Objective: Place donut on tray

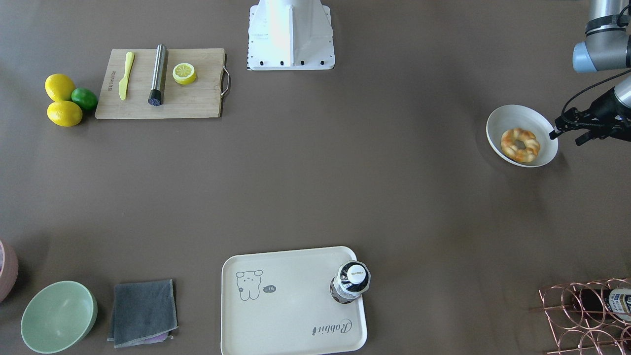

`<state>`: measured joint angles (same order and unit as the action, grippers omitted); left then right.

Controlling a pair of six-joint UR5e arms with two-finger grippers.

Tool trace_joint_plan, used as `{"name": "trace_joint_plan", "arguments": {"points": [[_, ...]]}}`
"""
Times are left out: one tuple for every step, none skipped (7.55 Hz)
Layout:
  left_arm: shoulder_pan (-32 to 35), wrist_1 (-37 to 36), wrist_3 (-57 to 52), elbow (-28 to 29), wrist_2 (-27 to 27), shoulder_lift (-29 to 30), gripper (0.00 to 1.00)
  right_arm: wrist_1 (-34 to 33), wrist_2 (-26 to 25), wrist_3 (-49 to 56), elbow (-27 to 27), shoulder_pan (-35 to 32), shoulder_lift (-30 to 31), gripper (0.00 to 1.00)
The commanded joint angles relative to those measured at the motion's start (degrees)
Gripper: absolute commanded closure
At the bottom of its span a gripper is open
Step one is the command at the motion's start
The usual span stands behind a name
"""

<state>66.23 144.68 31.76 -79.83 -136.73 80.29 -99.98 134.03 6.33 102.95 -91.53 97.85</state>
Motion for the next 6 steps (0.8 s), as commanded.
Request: {"name": "trace_joint_plan", "arguments": {"points": [[-0.92,-0.02,0.06,0.20,0.14,0.74,0.16,0.05,0.00,0.00,-1.26,0.21,-0.73,0.00],[-1.63,-0.02,0.15,0.20,1.28,0.92,0.18,-0.04,0.00,-0.09,-1.70,0.30,-1.34,0.00],[-2.59,-0.10,0.06,0.20,2.16,1.10,0.20,0.05,0.00,-0.09,-1.97,0.30,-1.52,0.00],[-2.77,-0.02,0.06,0.20,2.08,1.45,0.32,-0.04,0.00,-0.09,-1.97,0.30,-1.52,0.00],[-2.78,0.07,0.06,0.20,2.08,1.45,0.63,-0.04,0.00,-0.09,-2.05,0.30,-1.52,0.00],[-2.78,0.59,0.06,0.29,2.08,1.37,0.93,-0.04,0.00,-0.09,-2.06,0.30,-1.52,0.00]]}}
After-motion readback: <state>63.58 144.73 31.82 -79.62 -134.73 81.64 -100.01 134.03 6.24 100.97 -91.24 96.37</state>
